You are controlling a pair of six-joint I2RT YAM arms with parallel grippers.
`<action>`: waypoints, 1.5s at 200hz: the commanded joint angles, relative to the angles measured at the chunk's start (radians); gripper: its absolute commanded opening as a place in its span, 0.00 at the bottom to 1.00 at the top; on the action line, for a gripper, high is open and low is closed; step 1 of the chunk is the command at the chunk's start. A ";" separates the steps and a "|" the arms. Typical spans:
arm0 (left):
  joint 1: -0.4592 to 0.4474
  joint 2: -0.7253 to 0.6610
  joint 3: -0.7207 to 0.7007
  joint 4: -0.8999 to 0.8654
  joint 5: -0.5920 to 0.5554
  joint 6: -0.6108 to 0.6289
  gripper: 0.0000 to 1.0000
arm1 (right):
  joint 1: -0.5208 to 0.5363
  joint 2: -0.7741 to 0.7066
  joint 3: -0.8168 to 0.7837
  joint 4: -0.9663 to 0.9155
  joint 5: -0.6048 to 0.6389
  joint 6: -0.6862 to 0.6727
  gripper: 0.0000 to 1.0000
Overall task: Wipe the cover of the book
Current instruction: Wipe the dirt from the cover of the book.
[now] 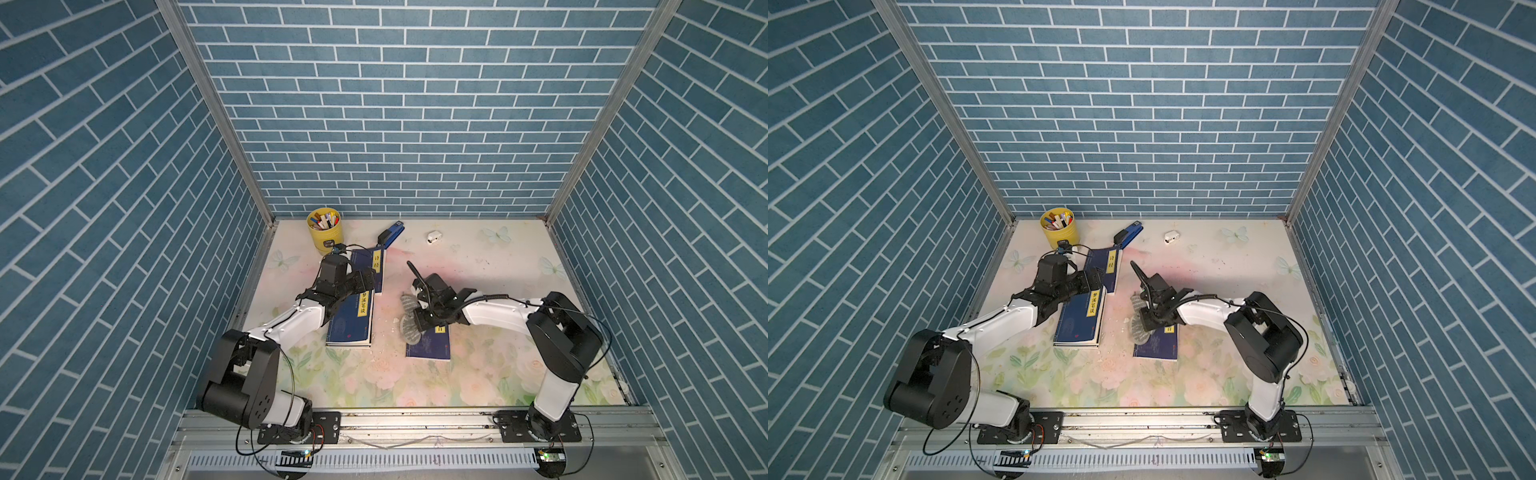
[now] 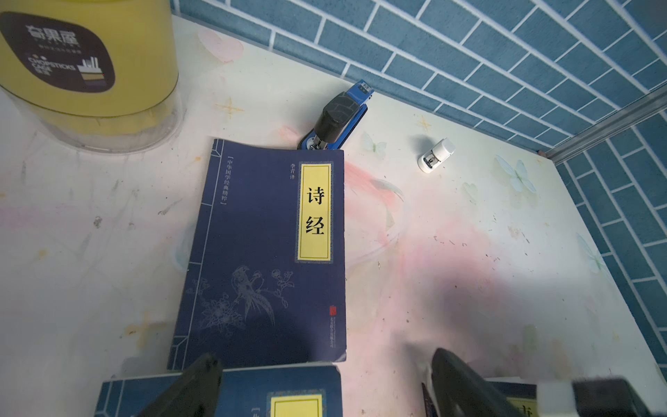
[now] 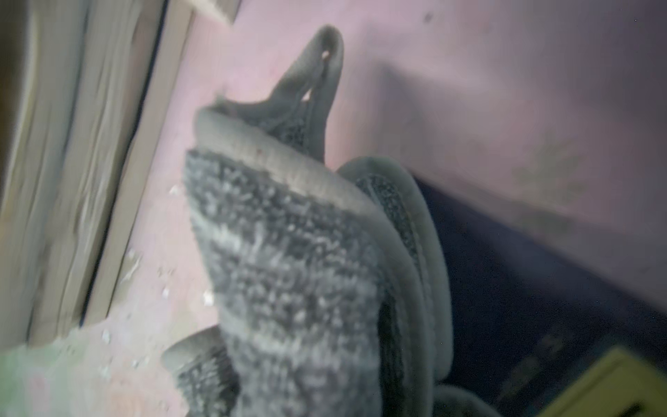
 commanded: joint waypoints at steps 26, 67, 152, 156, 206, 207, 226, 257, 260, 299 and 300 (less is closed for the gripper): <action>0.005 -0.007 -0.012 0.009 0.021 -0.002 0.96 | -0.030 0.142 0.105 -0.189 0.099 -0.037 0.00; 0.005 -0.015 -0.009 0.003 0.010 0.010 0.96 | 0.006 0.017 -0.077 -0.206 0.089 0.011 0.00; 0.006 0.040 0.031 0.063 0.028 -0.035 0.96 | 0.169 -0.203 -0.364 -0.195 0.076 0.194 0.00; 0.005 0.042 0.034 0.058 0.030 -0.034 0.96 | 0.166 -0.197 -0.354 -0.194 0.081 0.186 0.00; 0.005 -0.004 -0.011 0.065 0.035 -0.047 0.96 | -0.017 -0.049 -0.241 -0.173 0.079 0.112 0.00; 0.005 -0.005 -0.013 0.066 0.035 -0.048 0.96 | -0.020 -0.046 -0.238 -0.173 0.080 0.111 0.00; 0.003 -0.019 -0.034 0.072 0.039 -0.054 0.96 | -0.065 0.003 -0.159 -0.179 0.094 0.060 0.00; 0.002 -0.024 -0.043 0.063 0.045 -0.053 0.95 | -0.090 0.055 -0.066 -0.198 0.117 0.026 0.00; 0.002 -0.026 -0.042 0.060 0.045 -0.051 0.96 | -0.089 0.055 -0.065 -0.201 0.114 0.026 0.00; 0.003 -0.035 -0.017 0.011 0.024 -0.008 0.96 | -0.017 -0.033 -0.180 -0.201 0.096 0.046 0.00; 0.003 -0.035 -0.017 0.009 0.023 -0.006 0.96 | -0.013 -0.037 -0.184 -0.203 0.097 0.047 0.00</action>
